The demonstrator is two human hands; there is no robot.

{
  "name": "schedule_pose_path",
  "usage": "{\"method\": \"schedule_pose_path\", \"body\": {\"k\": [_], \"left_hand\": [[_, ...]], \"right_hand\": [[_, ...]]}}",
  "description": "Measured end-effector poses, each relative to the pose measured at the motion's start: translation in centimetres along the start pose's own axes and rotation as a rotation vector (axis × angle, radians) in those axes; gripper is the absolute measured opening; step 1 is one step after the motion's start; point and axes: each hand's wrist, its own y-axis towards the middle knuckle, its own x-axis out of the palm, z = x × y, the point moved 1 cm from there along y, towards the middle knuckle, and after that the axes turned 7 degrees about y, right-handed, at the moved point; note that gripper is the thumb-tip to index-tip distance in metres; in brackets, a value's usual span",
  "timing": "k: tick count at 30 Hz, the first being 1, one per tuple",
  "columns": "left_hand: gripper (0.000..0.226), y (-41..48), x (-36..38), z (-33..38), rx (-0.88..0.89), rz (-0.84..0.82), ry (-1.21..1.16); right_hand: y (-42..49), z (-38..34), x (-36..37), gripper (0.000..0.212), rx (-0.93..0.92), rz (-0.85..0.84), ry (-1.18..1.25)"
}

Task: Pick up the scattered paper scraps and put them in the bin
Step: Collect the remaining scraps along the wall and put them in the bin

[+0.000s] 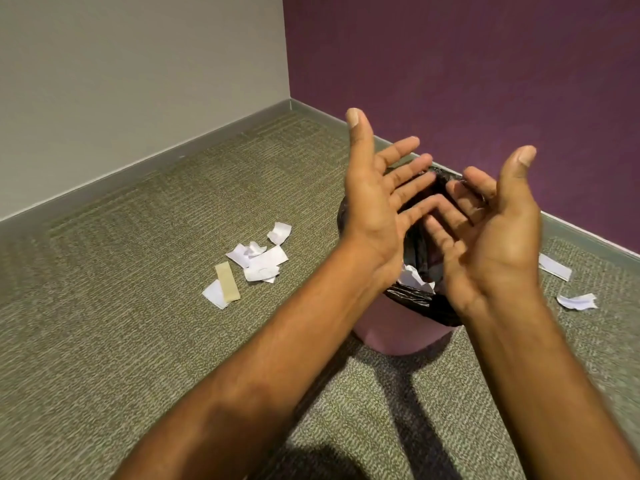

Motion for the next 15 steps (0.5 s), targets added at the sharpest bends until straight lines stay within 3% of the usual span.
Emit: {"method": "schedule_pose_path", "body": {"k": [2,7,15], "left_hand": [[0.093,-0.4,-1.0,0.4,0.087,0.009,-0.040],[0.077,-1.5,-4.5,1.4,0.228,0.052,-0.074],[0.070,1.5,-15.2,1.2,0.354,0.357,0.003]], "right_hand": [[0.6,0.5,-0.2,0.049,-0.005,-0.062,0.007],[0.7,2.7,1.1,0.048,-0.051,-0.017,-0.008],[-0.5,9.4,6.3,0.035,0.069,-0.276,-0.084]]}}
